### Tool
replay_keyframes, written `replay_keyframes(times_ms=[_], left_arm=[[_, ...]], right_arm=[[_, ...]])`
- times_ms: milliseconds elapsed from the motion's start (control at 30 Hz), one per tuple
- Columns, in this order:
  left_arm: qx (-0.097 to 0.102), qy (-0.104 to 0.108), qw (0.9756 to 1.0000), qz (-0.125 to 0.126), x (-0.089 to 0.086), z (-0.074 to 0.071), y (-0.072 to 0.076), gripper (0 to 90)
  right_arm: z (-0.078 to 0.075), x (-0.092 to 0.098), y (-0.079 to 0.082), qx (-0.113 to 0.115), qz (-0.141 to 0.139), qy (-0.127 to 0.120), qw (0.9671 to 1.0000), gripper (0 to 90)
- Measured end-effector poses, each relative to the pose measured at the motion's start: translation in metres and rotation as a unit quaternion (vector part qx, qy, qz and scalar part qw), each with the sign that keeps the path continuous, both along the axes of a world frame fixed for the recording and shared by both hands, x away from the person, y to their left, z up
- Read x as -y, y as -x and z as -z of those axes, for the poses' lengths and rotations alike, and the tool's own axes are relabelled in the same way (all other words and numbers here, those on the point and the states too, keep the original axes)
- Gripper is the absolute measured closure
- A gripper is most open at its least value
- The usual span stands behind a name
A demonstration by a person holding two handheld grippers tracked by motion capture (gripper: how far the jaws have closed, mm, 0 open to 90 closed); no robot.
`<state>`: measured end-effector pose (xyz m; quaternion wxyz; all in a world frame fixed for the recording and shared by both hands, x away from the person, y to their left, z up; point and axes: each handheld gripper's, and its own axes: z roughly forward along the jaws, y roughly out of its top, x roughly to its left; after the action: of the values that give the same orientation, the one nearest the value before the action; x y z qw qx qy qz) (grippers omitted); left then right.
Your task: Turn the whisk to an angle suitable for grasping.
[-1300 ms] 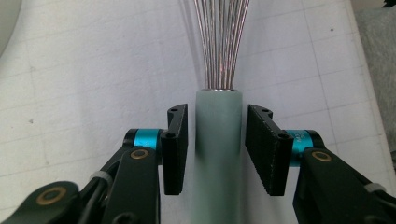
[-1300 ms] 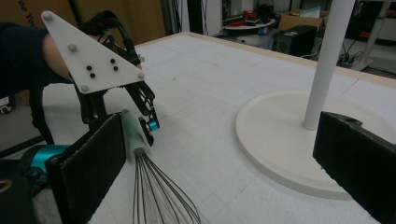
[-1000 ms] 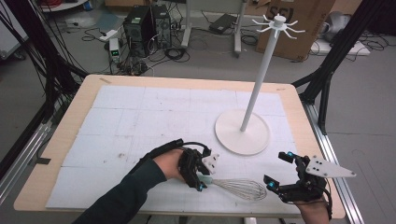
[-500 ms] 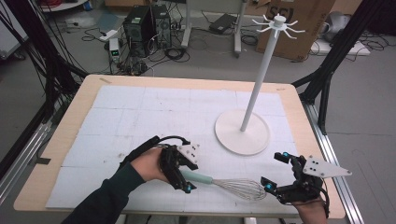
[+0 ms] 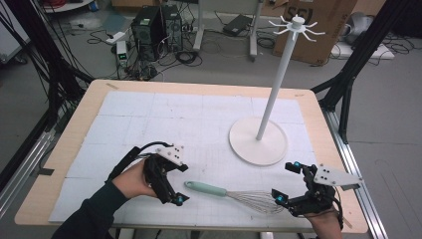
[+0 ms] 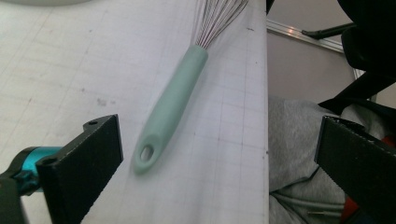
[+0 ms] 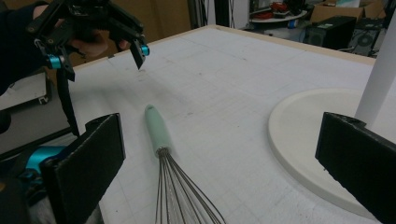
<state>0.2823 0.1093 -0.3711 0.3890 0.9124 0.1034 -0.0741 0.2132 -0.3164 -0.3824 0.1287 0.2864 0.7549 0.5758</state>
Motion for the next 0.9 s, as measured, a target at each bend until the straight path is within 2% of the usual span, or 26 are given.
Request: replay_keyframes(times_ms=[167, 233, 333, 400, 467, 633, 700, 767, 900], left_arm=[[0.007, 0.022, 0.9995, -0.024, -0.024, 0.001, 0.003, 1.7], [0.010, 0.038, 0.9987, -0.032, -0.035, 0.000, 0.005, 1.7], [0.014, 0.054, 0.9971, -0.051, -0.050, -0.001, 0.005, 1.7], [0.020, 0.063, 0.9956, -0.066, -0.058, -0.002, 0.005, 1.7], [0.018, 0.079, 0.9935, -0.080, -0.065, -0.003, 0.006, 1.7], [0.018, 0.088, 0.9902, -0.106, -0.085, 0.003, 0.008, 1.7], [0.024, 0.089, 0.9889, -0.117, -0.093, 0.005, 0.010, 1.7], [0.023, 0.096, 0.9869, -0.128, -0.100, 0.006, 0.011, 1.7], [0.028, 0.102, 0.9845, -0.140, -0.114, 0.008, 0.014, 1.6]], right_arm=[[-0.002, -0.011, -0.004, -0.005, -0.018, 0.018, 0.9997, 0.5], [-0.001, -0.015, -0.005, -0.014, -0.023, 0.025, 0.9993, 0.5], [0.001, -0.020, -0.010, -0.021, -0.028, 0.038, 0.9987, 0.5], [0.000, -0.023, -0.012, -0.024, -0.032, 0.044, 0.9983, 0.6], [-0.002, -0.025, -0.014, -0.023, -0.035, 0.047, 0.9980, 0.5], [-0.007, -0.030, -0.017, -0.027, -0.040, 0.056, 0.9972, 0.6], [-0.008, -0.032, -0.019, -0.025, -0.040, 0.059, 0.9971, 0.6], [-0.008, -0.033, -0.020, -0.027, -0.042, 0.060, 0.9969, 0.6], [-0.009, -0.037, -0.023, -0.027, -0.041, 0.065, 0.9967, 0.6]])
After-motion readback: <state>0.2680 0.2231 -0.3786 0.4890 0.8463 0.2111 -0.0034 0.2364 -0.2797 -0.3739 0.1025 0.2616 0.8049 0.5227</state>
